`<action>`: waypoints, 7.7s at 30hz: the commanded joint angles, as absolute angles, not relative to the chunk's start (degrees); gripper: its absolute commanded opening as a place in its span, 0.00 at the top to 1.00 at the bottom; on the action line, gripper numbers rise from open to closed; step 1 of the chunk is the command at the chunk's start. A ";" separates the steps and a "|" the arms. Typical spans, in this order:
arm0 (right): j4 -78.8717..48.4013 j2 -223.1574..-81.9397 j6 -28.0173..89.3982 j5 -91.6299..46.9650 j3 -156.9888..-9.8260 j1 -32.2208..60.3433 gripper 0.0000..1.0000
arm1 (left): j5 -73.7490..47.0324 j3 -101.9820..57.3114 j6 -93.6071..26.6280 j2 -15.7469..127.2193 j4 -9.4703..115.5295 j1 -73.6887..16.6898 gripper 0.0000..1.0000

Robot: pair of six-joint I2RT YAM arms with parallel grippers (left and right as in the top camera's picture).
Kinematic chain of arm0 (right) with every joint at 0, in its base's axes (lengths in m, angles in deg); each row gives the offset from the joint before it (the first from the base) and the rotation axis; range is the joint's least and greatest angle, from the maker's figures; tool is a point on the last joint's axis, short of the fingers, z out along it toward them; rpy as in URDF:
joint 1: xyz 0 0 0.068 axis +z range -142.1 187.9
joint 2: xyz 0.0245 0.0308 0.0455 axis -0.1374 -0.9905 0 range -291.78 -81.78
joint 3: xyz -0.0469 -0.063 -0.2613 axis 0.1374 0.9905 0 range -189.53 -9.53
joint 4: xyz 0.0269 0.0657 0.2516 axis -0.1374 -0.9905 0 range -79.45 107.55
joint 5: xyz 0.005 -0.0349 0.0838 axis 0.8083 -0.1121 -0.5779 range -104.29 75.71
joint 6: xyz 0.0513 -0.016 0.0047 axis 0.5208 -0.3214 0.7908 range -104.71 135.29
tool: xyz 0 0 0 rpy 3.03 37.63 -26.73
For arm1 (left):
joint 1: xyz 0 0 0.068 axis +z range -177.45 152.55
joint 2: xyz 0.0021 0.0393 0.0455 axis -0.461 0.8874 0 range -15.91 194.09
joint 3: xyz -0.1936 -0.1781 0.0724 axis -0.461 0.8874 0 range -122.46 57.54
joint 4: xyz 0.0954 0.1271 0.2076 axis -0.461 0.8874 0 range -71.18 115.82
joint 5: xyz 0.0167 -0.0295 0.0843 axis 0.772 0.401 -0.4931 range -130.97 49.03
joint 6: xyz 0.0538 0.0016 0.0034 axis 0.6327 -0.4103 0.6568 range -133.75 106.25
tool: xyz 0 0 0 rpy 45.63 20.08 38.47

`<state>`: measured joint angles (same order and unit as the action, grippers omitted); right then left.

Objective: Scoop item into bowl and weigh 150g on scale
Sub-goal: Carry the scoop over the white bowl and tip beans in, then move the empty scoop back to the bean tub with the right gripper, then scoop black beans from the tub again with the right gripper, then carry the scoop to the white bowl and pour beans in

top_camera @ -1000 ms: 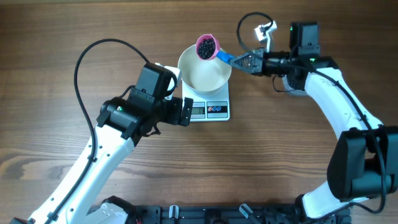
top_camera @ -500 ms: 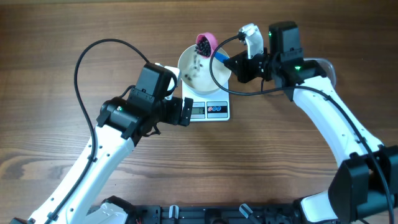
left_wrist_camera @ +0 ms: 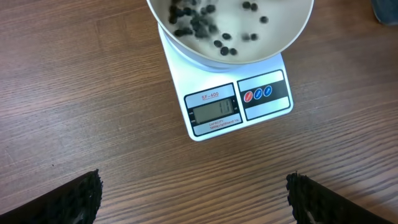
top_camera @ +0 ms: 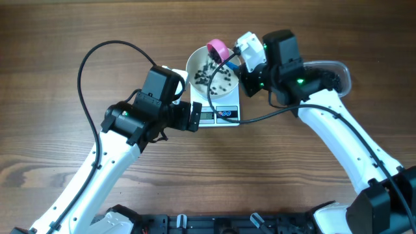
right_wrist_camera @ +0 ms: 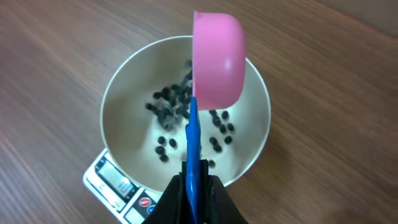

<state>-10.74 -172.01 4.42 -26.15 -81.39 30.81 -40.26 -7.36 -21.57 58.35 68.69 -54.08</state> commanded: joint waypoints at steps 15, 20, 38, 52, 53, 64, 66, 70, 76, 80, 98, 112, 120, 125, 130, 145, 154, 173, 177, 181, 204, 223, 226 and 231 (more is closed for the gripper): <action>-15.03 -167.82 2.39 -20.49 -82.92 34.09 0.96 | -40.40 -7.32 -22.09 58.57 68.54 -53.97 0.00; -13.76 -165.94 3.06 -17.71 -83.02 34.09 0.96 | -40.40 -7.32 -22.09 58.59 68.56 -53.97 0.00; -5.76 -163.12 17.49 -13.29 -82.61 34.90 0.96 | -40.40 -7.32 -22.09 58.59 68.54 -53.97 0.00; -34.70 -156.38 9.12 -13.25 -82.15 -4.72 0.96 | -40.40 -7.32 -22.09 58.57 68.54 -53.97 0.00; -35.66 -157.74 8.29 -13.23 -82.15 -4.72 0.96 | -40.40 -7.32 -22.09 58.59 68.54 -53.97 0.00; -34.61 -171.75 6.41 -13.25 -82.15 -4.66 0.96 | -40.40 -7.32 -22.09 58.57 68.54 -53.97 0.00; -34.04 -171.97 6.45 -13.36 -82.15 -4.66 0.96 | -40.40 -7.32 -22.09 58.57 68.54 -53.97 0.00; -33.23 -173.37 6.45 -16.22 -82.02 -4.29 0.96 | -40.40 -7.32 -22.09 58.57 68.54 -53.97 0.00; -32.32 -175.47 6.25 -26.41 -81.36 -1.25 0.96 | -40.40 -7.32 -22.09 58.59 68.54 -53.97 0.00; -33.85 -175.31 2.95 -27.92 -81.52 -1.12 0.96 | -40.40 -7.32 -22.09 58.57 68.54 -53.97 0.00; -37.12 -176.12 -5.53 -39.54 -81.41 -9.73 0.96 | -40.40 -7.32 -22.09 58.59 68.54 -53.97 0.00; -37.98 -180.12 -5.31 -49.90 -81.41 -16.42 0.96 | -40.40 -7.32 -22.09 58.57 68.54 -53.97 0.00; -38.02 -180.93 -5.02 -54.52 -81.41 -19.85 0.96 | -40.40 -7.32 -22.09 58.59 68.54 -53.97 0.00; -37.98 -180.93 -3.60 -55.78 -81.43 -21.60 0.96 | -40.40 -7.32 -22.09 58.57 68.54 -53.97 0.00; -37.10 -180.93 -1.00 -56.11 -81.47 -23.26 0.96 | -40.40 -7.32 -22.09 58.59 68.56 -53.97 0.00; -38.50 -180.93 1.95 -69.29 -81.47 -32.07 0.96 | -40.40 -7.32 -22.09 58.57 68.54 -53.97 0.00; -40.16 -180.93 3.98 -77.66 -81.47 -34.82 0.96 | -40.40 -7.32 -22.09 58.59 68.56 -53.97 0.00; -35.40 -180.93 15.74 -96.90 -81.47 -14.01 0.96 | -40.40 -7.32 -22.09 58.57 68.54 -53.97 0.00; -24.95 -180.93 23.52 -96.66 -81.47 -3.89 0.96 | -40.40 -7.32 -22.09 58.57 68.54 -53.97 0.00; -15.99 -180.93 29.34 -82.62 -81.47 5.92 0.96 | -40.40 -7.32 -22.09 58.59 68.54 -53.97 0.00; -10.04 -170.64 9.25 -33.58 -81.84 27.23 0.95 | -40.40 -7.32 -22.09 58.59 68.54 -53.97 0.00; -13.17 -168.76 -8.50 -13.40 -81.84 35.27 0.96 | -40.40 -7.32 -22.09 58.59 68.54 -53.97 0.00; -11.99 -168.76 -3.12 -14.39 -81.84 35.38 0.96 | -40.40 -7.32 -22.09 58.57 68.54 -53.97 0.00; -5.08 -165.94 7.94 -18.69 -81.95 34.73 0.96 | -40.40 -7.32 -22.09 58.57 68.54 -53.97 0.00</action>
<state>-8.25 -170.02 1.84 -15.81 -81.32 35.14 -40.26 -7.36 -21.59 58.37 68.69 -54.08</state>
